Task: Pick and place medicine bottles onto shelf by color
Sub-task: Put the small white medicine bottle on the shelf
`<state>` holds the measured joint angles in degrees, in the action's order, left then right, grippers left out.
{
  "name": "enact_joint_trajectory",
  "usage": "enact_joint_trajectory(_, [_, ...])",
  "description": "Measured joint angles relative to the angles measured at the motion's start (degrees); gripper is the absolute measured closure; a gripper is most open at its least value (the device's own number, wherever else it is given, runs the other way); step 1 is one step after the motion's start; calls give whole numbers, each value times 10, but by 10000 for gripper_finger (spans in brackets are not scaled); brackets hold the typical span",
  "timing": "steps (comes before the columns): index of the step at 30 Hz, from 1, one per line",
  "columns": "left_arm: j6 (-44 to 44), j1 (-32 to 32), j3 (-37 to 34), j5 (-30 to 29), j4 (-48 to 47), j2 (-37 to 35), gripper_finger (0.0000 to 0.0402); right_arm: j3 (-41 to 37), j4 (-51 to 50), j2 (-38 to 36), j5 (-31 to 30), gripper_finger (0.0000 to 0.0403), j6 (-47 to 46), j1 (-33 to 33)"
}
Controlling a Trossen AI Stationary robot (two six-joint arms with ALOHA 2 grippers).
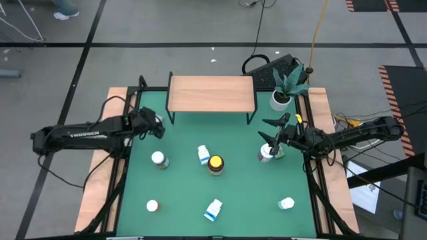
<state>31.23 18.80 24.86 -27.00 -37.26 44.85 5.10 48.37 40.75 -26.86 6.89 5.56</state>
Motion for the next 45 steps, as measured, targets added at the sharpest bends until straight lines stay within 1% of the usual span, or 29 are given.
enact_joint_trajectory(4, [-17,18,0,2,8,12,167,0,-12,1,0,139,1,0])
enact_joint_trajectory(8, [-28,30,0,26,14,25,167,0,-2,0,1,139,2,0])
enact_joint_trajectory(14, [-29,39,0,41,14,56,167,0,-3,0,1,139,-11,0])
enact_joint_trajectory(22, [-27,52,0,43,13,85,168,0,-6,0,1,140,-33,0])
enact_joint_trajectory(25, [-25,52,0,43,13,85,183,1,-6,0,1,140,-44,0])
enact_joint_trajectory(32, [-7,52,0,58,9,82,256,1,-18,0,1,140,-60,0])
enact_joint_trajectory(35, [-3,52,1,59,6,83,257,1,-19,0,1,140,-62,0])
enact_joint_trajectory(37, [2,52,14,64,-13,83,256,1,-19,0,1,140,-63,0])
enact_joint_trajectory(39, [3,52,44,64,-43,83,247,1,-19,0,1,140,-68,0])
enact_joint_trajectory(42, [-1,52,109,64,-101,83,237,1,-19,0,1,140,-73,0])
enact_joint_trajectory(45, [-26,52,190,64,-139,83,242,1,-19,0,1,140,-73,0])
